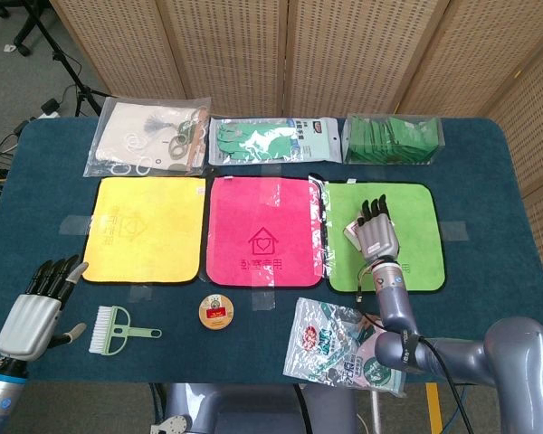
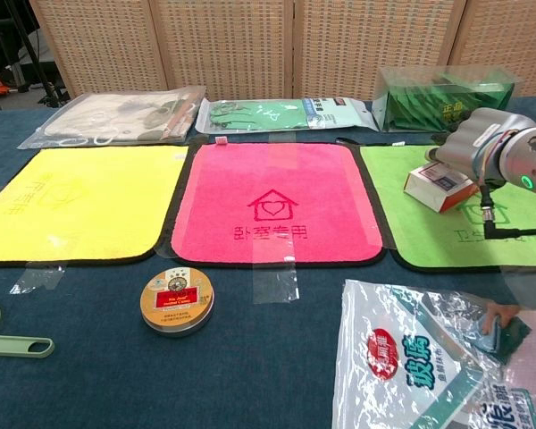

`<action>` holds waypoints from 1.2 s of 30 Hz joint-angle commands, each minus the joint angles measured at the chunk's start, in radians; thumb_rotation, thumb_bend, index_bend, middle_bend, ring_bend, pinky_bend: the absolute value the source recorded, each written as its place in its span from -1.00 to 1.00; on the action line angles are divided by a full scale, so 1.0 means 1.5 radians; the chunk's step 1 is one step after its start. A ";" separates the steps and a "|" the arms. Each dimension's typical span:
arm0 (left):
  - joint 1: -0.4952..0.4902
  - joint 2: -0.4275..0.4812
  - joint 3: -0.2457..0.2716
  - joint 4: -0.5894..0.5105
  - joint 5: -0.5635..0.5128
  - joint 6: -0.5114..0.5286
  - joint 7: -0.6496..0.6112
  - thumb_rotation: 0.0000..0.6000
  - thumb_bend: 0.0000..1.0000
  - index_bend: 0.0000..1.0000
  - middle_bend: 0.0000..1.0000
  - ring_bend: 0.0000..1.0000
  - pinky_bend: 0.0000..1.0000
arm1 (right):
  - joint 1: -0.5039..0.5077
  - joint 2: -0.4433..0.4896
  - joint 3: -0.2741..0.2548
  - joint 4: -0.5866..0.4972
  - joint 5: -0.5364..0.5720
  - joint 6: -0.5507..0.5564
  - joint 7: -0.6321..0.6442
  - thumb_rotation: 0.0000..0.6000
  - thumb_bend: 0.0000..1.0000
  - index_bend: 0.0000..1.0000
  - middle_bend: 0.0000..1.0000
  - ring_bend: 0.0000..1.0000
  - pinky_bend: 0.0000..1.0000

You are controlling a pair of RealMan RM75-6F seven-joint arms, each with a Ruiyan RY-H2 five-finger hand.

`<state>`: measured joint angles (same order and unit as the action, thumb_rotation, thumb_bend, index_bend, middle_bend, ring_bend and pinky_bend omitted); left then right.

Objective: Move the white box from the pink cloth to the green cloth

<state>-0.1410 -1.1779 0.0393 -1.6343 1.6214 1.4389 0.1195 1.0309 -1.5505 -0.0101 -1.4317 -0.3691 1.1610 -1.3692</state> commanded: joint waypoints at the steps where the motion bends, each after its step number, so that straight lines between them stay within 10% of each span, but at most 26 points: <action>1: 0.000 0.000 0.000 0.000 0.000 0.000 0.000 1.00 -0.68 -1.00 -1.00 -1.00 -1.00 | -0.006 0.004 -0.001 -0.002 -0.005 -0.003 0.008 1.00 1.00 -0.84 -1.00 -1.00 -1.00; 17: 0.001 -0.005 -0.007 0.009 -0.008 0.004 -0.005 1.00 -0.68 -1.00 -1.00 -1.00 -1.00 | -0.060 0.076 0.038 -0.153 -0.287 0.053 0.250 1.00 0.57 -0.84 -1.00 -1.00 -1.00; 27: 0.003 -0.007 -0.007 0.008 -0.012 0.003 0.002 1.00 -0.67 -1.00 -1.00 -1.00 -1.00 | -0.214 0.155 -0.027 -0.242 -0.526 0.185 0.494 1.00 0.29 -0.84 -1.00 -1.00 -1.00; 36: 0.003 -0.014 -0.001 0.005 -0.004 0.001 0.020 1.00 -0.67 -1.00 -1.00 -1.00 -1.00 | -0.356 0.164 -0.099 -0.182 -0.653 0.289 0.674 1.00 0.29 -0.84 -1.00 -1.00 -1.00</action>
<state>-0.1361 -1.1981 0.0379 -1.6265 1.6154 1.4403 0.1491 0.5481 -1.3109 -0.1247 -1.7377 -1.3015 1.5519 -0.4133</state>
